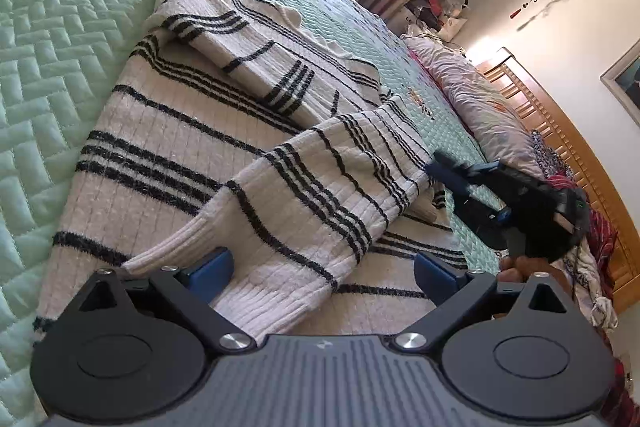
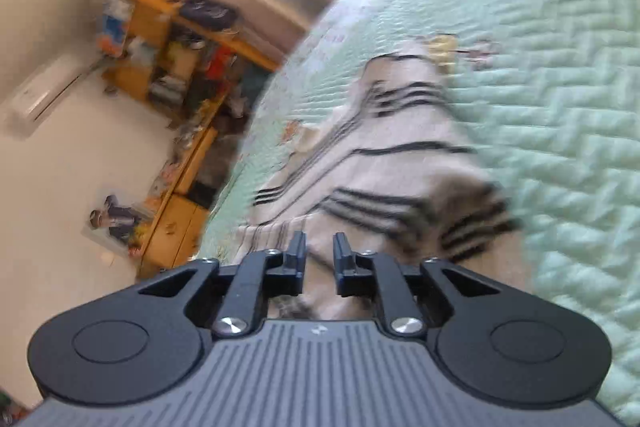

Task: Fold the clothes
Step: 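Open the right gripper to release the sleeve on the sweater body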

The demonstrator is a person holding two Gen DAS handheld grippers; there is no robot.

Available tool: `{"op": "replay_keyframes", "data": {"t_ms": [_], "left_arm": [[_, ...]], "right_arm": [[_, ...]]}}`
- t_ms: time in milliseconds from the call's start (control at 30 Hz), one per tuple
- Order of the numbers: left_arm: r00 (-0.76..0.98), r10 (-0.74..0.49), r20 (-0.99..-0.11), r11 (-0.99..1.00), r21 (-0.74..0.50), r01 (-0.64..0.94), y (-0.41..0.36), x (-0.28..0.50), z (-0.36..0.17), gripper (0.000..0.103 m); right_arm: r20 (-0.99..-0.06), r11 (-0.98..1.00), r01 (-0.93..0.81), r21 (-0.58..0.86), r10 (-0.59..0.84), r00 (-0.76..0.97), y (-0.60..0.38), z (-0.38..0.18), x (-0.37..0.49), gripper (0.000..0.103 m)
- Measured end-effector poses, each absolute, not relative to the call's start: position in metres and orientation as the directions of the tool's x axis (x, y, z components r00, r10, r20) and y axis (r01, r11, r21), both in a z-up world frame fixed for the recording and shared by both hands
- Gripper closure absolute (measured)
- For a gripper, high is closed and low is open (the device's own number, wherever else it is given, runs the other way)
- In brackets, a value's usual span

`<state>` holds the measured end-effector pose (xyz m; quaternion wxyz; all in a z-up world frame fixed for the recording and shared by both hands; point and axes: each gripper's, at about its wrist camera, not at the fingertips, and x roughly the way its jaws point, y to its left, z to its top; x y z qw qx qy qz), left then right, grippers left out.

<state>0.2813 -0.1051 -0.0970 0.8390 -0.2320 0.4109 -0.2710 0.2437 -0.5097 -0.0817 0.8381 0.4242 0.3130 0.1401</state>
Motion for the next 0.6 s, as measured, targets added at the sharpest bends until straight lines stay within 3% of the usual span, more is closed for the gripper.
{"op": "replay_keyframes", "data": {"t_ms": [33,67,100,167,267,500,600], "left_arm": [[0.519,-0.641,-0.566,0.751,-0.603,0.27,-0.108,0.28,-0.097,0.003],[0.522,-0.638,-0.566,0.755,-0.593,0.28,-0.108,0.278,-0.097,0.003],[0.525,-0.638,-0.563,0.756,-0.587,0.289,-0.107,0.276,-0.097,0.003],[0.531,-0.639,-0.557,0.756,-0.583,0.298,-0.107,0.273,-0.097,0.002],[0.534,-0.633,-0.56,0.76,-0.582,0.289,-0.107,0.272,-0.097,0.001],[0.532,-0.633,-0.562,0.761,-0.578,0.295,-0.108,0.27,-0.096,0.001],[0.528,-0.642,-0.555,0.751,-0.594,0.289,-0.106,0.272,-0.097,0.001]], "right_arm": [[-0.478,0.653,0.081,0.753,0.459,0.749,-0.512,-0.087,0.245,0.097],[-0.488,0.658,0.093,0.747,0.448,0.749,-0.516,-0.09,0.241,0.101],[-0.457,0.625,0.092,0.775,0.454,0.765,-0.521,-0.089,0.232,0.099],[-0.414,0.6,0.078,0.796,0.446,0.793,-0.525,-0.082,0.21,0.076],[-0.42,0.629,0.087,0.773,0.403,0.814,-0.525,-0.074,0.18,0.057],[-0.504,0.593,0.174,0.786,0.452,0.736,-0.526,-0.089,0.203,0.054],[-0.508,0.62,0.154,0.769,0.446,0.737,-0.514,-0.095,0.218,0.058]]}}
